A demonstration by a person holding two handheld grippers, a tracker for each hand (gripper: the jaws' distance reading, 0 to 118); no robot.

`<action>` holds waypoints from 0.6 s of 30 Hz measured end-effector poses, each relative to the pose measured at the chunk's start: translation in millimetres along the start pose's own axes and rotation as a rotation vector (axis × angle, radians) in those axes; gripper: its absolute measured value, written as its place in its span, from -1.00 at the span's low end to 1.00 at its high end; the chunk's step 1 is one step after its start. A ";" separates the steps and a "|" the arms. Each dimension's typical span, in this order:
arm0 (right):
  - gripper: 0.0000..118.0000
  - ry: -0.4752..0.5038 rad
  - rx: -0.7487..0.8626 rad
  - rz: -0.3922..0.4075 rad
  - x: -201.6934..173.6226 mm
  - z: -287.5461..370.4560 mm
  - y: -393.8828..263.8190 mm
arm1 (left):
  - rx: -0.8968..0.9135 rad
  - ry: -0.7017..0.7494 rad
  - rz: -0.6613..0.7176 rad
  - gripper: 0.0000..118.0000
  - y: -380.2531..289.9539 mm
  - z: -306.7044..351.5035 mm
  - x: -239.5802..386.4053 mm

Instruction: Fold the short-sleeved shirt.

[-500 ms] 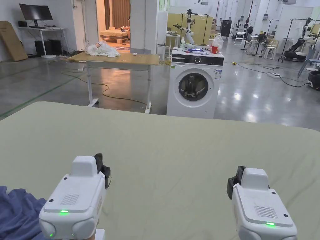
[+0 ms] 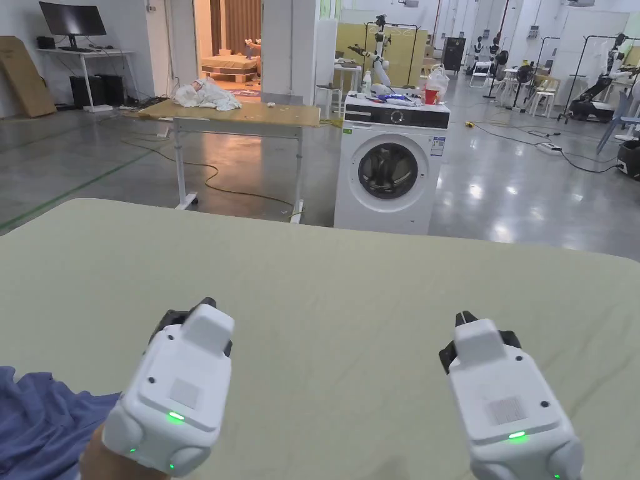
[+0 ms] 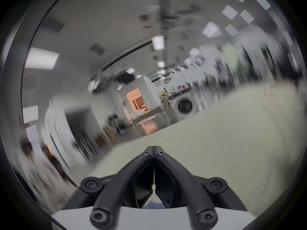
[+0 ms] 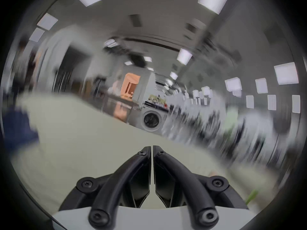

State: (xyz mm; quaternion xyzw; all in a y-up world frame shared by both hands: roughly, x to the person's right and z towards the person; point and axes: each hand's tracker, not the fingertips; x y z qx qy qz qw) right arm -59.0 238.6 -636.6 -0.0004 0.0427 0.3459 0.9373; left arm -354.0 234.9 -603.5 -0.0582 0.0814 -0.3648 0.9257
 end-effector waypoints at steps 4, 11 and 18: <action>-0.98 -0.003 0.085 0.522 -22.1 4.5 -12.8 | 0.046 0.061 -0.462 -1.00 -17.3 -4.0 16.6; -0.98 0.048 0.017 0.403 -13.3 14.6 -8.9 | -0.011 0.000 -0.139 -1.00 -15.1 -7.2 2.1; -0.98 0.037 -0.102 -0.311 9.7 4.0 -5.2 | -0.049 -0.101 0.598 -1.00 -18.5 -11.3 -22.9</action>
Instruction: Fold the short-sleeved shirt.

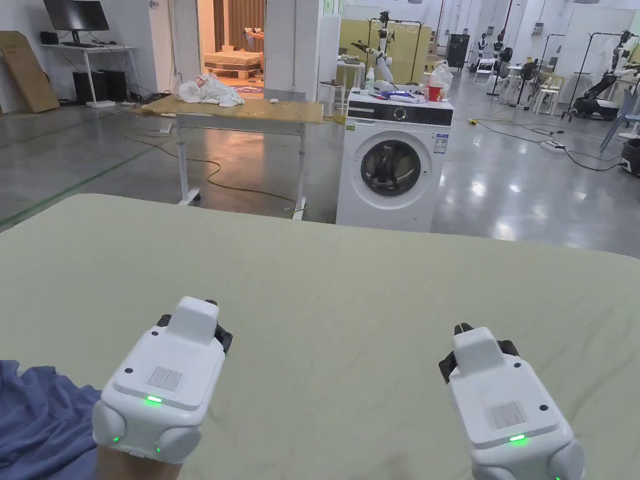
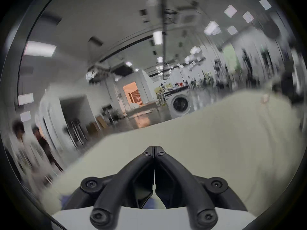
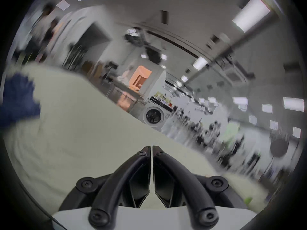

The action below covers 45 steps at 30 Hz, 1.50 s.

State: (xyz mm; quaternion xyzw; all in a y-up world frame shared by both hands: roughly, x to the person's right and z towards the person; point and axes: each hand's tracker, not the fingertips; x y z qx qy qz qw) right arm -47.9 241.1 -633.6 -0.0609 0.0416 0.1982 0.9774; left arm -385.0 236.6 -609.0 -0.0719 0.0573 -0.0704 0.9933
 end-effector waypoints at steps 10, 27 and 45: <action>-0.98 -0.061 -0.007 -0.400 7.1 1.0 -3.7 | 0.068 0.008 0.331 -1.00 7.2 9.7 -10.3; -0.98 0.000 -0.006 -0.280 -8.5 0.1 0.5 | -0.171 0.096 0.201 -1.00 3.4 58.8 -102.8; -0.98 0.084 -0.058 -0.252 -41.2 -14.2 -15.6 | -0.732 0.093 0.219 0.70 -102.8 53.6 -249.0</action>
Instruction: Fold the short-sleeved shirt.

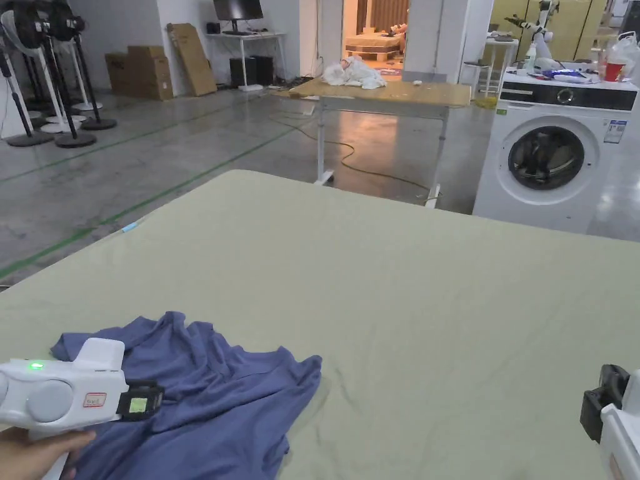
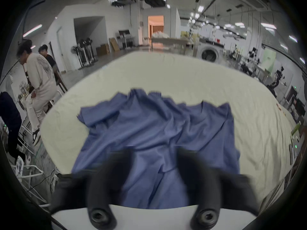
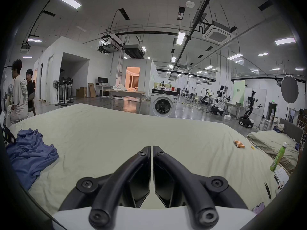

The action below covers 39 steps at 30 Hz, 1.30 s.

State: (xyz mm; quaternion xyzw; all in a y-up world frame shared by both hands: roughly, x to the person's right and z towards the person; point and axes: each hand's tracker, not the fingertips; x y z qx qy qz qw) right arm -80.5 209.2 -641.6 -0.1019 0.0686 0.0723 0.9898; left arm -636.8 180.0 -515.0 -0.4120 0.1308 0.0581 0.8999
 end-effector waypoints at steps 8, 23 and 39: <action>-0.98 0.007 -0.011 0.031 0.1 2.6 -3.7 | -0.161 0.000 0.003 0.68 -19.5 -57.3 18.9; -0.98 0.022 -0.037 0.007 -9.4 4.4 -12.5 | -0.066 0.046 -0.103 -1.00 -24.0 -31.8 35.8; -0.98 0.029 -0.013 0.006 -9.8 10.8 -3.9 | 0.403 -0.015 0.006 -1.00 34.1 63.5 34.0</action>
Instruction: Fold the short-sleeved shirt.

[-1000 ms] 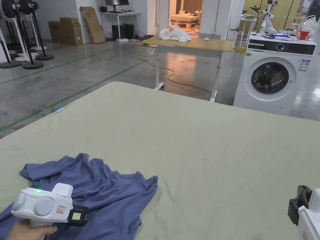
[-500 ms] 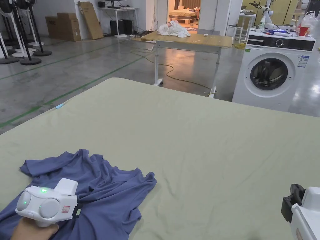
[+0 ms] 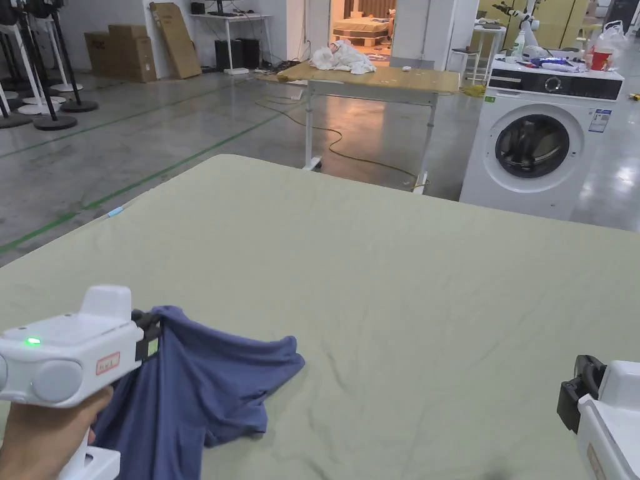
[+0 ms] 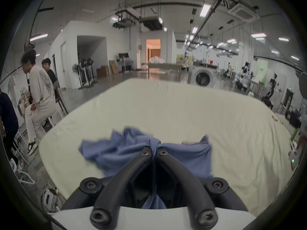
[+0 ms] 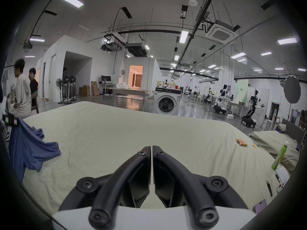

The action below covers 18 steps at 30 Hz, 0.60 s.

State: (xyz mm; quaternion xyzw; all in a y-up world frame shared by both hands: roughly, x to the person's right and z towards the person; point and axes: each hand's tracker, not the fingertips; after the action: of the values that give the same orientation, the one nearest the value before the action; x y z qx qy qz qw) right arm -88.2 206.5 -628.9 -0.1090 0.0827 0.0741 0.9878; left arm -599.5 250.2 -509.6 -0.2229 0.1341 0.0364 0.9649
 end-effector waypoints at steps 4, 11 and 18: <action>-0.98 -0.008 0.011 -0.005 4.9 2.5 3.0 | 0.119 -0.043 -0.043 -1.00 49.0 18.9 19.1; -0.98 -0.024 0.035 -0.018 20.0 13.0 11.0 | 0.267 -0.164 -0.107 -1.00 113.6 41.5 77.3; -0.98 -0.066 0.070 -0.037 47.9 31.3 18.6 | 0.365 -0.350 -0.140 -1.00 157.0 51.3 165.4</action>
State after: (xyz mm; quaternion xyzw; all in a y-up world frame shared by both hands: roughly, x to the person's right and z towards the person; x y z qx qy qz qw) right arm -39.9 237.7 -611.2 -0.0734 0.0505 0.0564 0.9944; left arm -448.4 415.5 -576.7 -0.0443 -0.0465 -0.0173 0.9978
